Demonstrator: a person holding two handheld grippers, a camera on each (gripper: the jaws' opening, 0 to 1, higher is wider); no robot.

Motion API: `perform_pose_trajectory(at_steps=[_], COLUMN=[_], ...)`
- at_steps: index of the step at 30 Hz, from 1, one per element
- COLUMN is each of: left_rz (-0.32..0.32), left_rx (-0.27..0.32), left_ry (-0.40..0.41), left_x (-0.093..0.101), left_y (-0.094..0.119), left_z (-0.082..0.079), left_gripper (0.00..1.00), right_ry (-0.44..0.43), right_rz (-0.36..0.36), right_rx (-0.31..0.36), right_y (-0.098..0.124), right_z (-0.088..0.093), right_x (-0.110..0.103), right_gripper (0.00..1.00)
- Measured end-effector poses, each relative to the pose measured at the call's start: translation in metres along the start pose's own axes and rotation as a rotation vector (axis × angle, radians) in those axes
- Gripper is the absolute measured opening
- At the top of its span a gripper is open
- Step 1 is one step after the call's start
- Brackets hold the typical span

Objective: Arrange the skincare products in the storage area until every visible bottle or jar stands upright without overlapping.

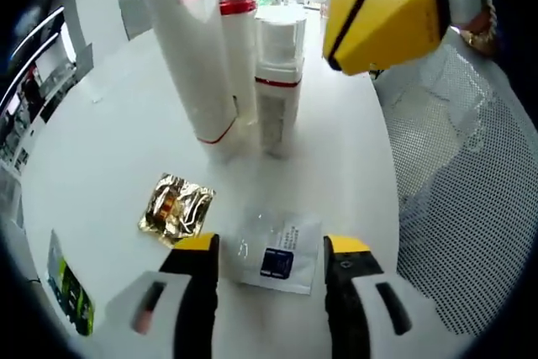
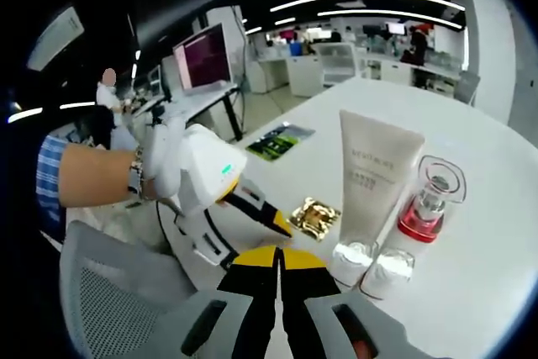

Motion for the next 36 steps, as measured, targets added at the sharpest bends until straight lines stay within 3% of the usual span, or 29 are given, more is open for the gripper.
perform_pose_trajectory(at_steps=[4,7,9,15,18,21,24,30,36], left_rz=[-0.056,-0.115,-0.159,-0.278,-0.359,-0.428,-0.477,-0.578,-0.619], left_rx=[0.065,0.085,0.132,0.193,0.212,0.290,0.367,0.358,0.371], left_ry=[0.069,0.166,0.213,0.353,0.426,0.543,0.635,0.728,0.791], left_x=[-0.009,-0.016,-0.020,-0.029,-0.036,-0.042,-0.049,-0.063,-0.082], left_y=[0.013,0.025,0.034,0.065,0.082,0.100,0.117,0.142,0.153], left_z=[-0.005,0.000,0.006,0.030,0.043,0.056,0.072,0.106,0.121], left_gripper=[0.48,0.48,0.49,0.52,0.53,0.51,0.51,0.50,0.47], right_ry=[0.002,0.007,0.016,0.074,0.160,0.238,0.249,0.353,0.424], right_rz=[-0.001,0.001,0.013,0.026,0.052,0.051,0.027,-0.012,-0.021], right_rx=[-0.001,0.004,0.017,0.032,0.059,0.085,0.089,0.102,0.095], right_y=[0.000,0.000,0.000,-0.005,-0.010,-0.016,-0.023,-0.050,-0.090], right_z=[0.000,0.000,-0.002,-0.004,-0.008,-0.014,-0.020,-0.049,-0.080], right_x=[0.000,0.000,0.000,-0.003,-0.007,-0.015,-0.026,-0.047,-0.063], right_gripper=[0.00,0.00,0.00,0.00,0.00,0.00,0.04,0.11,0.13])
Point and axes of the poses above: the point that each gripper's makers call its tool centre point, and the gripper's own axes: y roughly backward along the fingers, x roughly to its right, z roughly out of its underside, the point moved 9 cm from there along y, roughly backward along the fingers, and after that the axes turned 7 degrees about -z, right-handed, at the moved point
